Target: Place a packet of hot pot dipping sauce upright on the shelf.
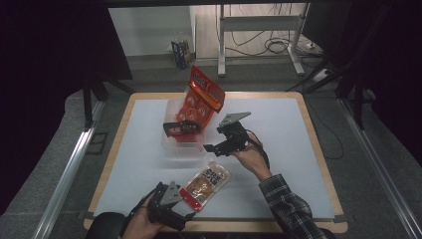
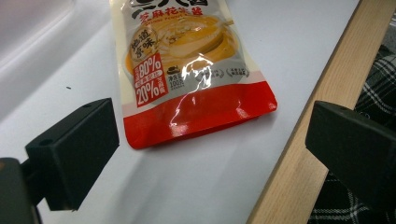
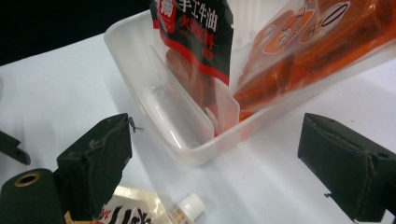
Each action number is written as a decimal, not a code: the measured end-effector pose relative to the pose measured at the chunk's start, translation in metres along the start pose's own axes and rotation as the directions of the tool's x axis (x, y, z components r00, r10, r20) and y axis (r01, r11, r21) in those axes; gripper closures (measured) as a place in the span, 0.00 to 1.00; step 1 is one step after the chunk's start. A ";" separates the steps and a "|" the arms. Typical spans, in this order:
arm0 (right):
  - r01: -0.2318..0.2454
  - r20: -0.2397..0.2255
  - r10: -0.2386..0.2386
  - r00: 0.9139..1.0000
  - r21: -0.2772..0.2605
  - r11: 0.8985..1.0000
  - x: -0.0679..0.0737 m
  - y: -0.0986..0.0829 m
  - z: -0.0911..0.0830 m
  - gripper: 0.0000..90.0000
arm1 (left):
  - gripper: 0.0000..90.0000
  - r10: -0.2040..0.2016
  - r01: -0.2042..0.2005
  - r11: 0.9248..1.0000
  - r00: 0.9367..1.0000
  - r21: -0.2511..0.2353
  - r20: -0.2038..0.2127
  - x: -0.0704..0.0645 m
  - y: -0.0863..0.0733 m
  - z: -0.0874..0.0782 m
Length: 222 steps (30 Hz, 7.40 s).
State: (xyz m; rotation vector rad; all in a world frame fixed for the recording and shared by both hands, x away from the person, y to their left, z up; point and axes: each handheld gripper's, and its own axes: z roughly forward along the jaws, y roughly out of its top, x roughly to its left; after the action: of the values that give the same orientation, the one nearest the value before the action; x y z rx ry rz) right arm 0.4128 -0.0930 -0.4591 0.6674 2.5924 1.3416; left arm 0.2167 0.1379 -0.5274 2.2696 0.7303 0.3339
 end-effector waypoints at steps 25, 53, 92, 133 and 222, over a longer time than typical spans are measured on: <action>-0.058 -0.023 0.058 0.998 0.022 0.998 0.014 -0.036 -0.026 0.03 | 0.22 -0.042 0.045 0.997 0.998 -0.064 0.055 0.015 0.000 -0.008; -0.086 -0.005 0.087 0.996 0.100 0.991 0.033 -0.083 -0.038 0.01 | 1.00 -0.037 0.045 0.994 0.995 -0.096 0.090 0.027 0.005 0.012; -0.241 -0.204 0.288 0.936 0.230 0.943 0.047 -0.082 0.011 0.23 | 1.00 -0.115 0.116 0.993 0.988 -0.007 0.099 0.028 -0.003 0.021; -0.127 -0.183 0.117 0.976 -0.042 0.991 0.041 -0.015 -0.073 0.97 | 0.07 -0.045 0.048 0.986 0.999 -0.162 0.021 0.014 -0.001 -0.008; 0.038 -0.184 -0.030 0.983 0.037 0.999 0.024 0.058 0.039 0.91 | 0.01 0.014 -0.019 0.996 0.998 -0.085 -0.054 0.012 -0.003 -0.007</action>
State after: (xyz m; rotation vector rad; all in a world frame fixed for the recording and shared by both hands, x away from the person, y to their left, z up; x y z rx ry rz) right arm 0.4229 -0.0245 -0.4331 0.5258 2.7671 1.4050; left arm 0.2219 0.1505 -0.5247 2.1946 0.7118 0.4271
